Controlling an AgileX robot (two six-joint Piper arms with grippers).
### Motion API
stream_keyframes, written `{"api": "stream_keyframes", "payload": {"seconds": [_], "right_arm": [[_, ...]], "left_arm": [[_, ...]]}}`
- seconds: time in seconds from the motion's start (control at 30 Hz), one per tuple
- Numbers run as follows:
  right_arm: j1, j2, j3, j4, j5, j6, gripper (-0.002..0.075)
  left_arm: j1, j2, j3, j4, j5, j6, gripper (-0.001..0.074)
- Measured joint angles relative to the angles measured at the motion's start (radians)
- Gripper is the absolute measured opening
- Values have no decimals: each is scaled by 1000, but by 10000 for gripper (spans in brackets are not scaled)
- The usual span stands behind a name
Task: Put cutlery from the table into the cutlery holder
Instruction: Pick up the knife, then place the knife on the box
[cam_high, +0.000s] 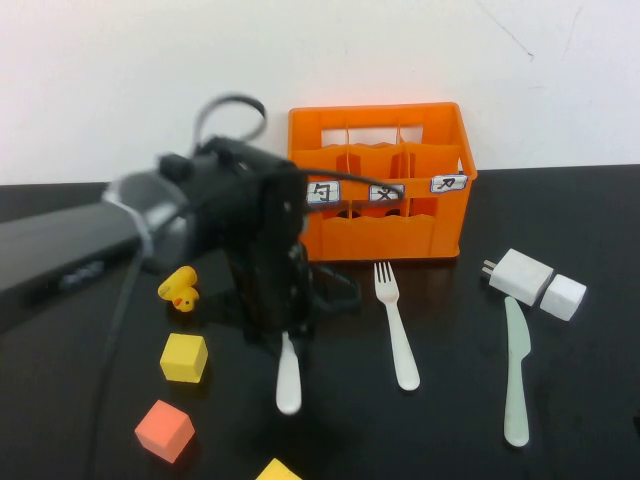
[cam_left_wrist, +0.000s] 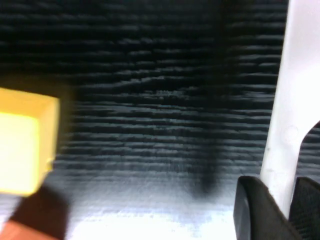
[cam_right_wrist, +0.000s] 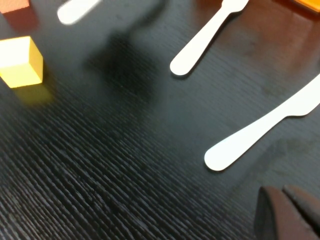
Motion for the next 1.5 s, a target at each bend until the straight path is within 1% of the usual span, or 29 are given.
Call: {"api": "stream_keyframes", "payload": {"seconds": [0.33, 0.47, 0.57, 0.77, 1.37, 1.5], "right_arm": [[0, 0, 0, 1, 0, -4, -2], [0, 0, 0, 1, 0, -4, -2], [0, 0, 0, 1, 0, -11, -2], [0, 0, 0, 1, 0, -18, -2], [0, 0, 0, 40, 0, -44, -2], [0, 0, 0, 47, 0, -44, -2]], "left_arm": [[0, -230, 0, 70, 60, -17, 111], [0, -306, 4, 101, -17, -17, 111], [0, -334, 5, 120, -141, -17, 111], [0, -307, 8, 120, -466, -17, 111], [0, -56, 8, 153, -1323, -17, 111], [0, 21, 8, 187, -1478, -14, 111]]}}
